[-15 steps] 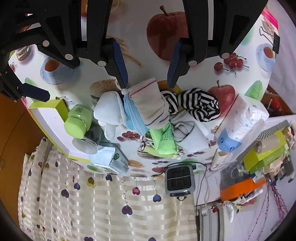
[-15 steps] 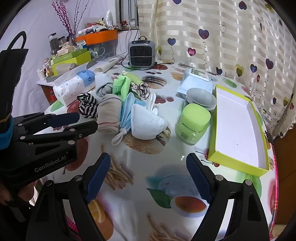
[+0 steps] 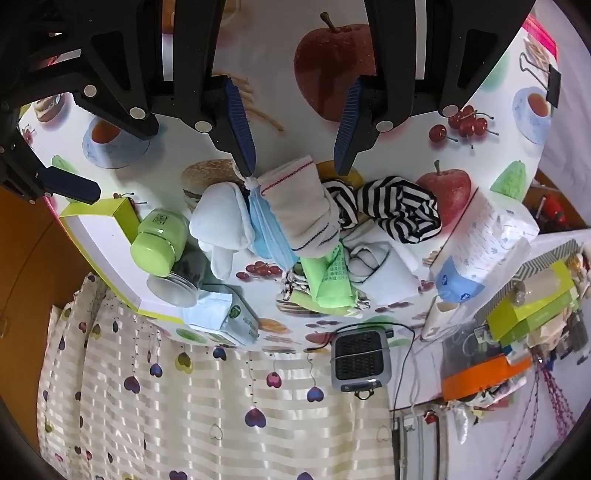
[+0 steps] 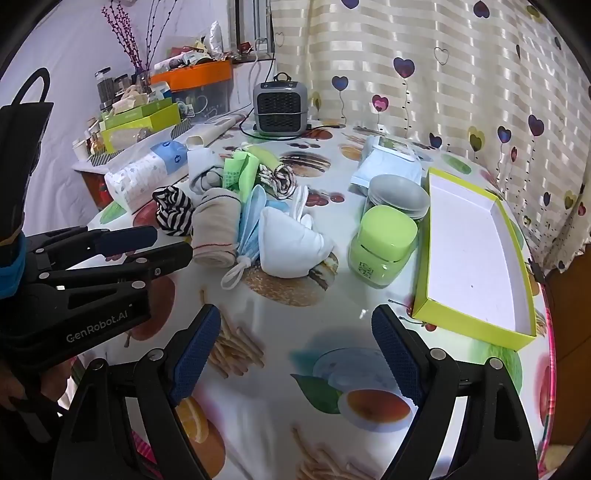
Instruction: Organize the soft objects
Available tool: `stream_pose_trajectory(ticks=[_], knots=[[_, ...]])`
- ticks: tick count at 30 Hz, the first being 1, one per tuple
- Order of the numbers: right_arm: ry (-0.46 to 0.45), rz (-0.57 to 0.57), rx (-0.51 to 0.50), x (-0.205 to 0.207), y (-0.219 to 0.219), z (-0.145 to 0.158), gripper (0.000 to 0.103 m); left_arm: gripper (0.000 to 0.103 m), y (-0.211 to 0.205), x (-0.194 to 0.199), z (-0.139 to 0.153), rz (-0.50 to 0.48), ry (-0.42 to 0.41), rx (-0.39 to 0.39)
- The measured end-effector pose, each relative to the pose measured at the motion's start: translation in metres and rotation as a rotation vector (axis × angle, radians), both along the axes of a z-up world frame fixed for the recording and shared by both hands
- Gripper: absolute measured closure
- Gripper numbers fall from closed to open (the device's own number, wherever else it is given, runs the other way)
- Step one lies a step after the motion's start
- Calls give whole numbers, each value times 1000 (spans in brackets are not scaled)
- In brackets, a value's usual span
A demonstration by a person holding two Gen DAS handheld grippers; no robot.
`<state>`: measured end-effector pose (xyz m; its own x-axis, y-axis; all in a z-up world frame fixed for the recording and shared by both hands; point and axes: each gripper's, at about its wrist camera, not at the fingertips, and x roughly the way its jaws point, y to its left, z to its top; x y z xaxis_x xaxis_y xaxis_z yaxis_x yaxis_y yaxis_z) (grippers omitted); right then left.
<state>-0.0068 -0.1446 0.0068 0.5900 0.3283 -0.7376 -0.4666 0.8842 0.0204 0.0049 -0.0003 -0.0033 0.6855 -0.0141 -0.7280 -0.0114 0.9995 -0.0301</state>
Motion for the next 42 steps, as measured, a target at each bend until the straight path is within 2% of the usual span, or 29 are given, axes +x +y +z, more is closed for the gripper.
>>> stream_pose_trajectory(ticks=[20, 42], knots=[[-1, -1, 1, 1, -1, 0, 19, 60, -2, -7, 3, -31, -7, -19], [-2, -1, 2, 2, -2, 2, 19, 60, 0, -6, 7, -9, -18, -24]])
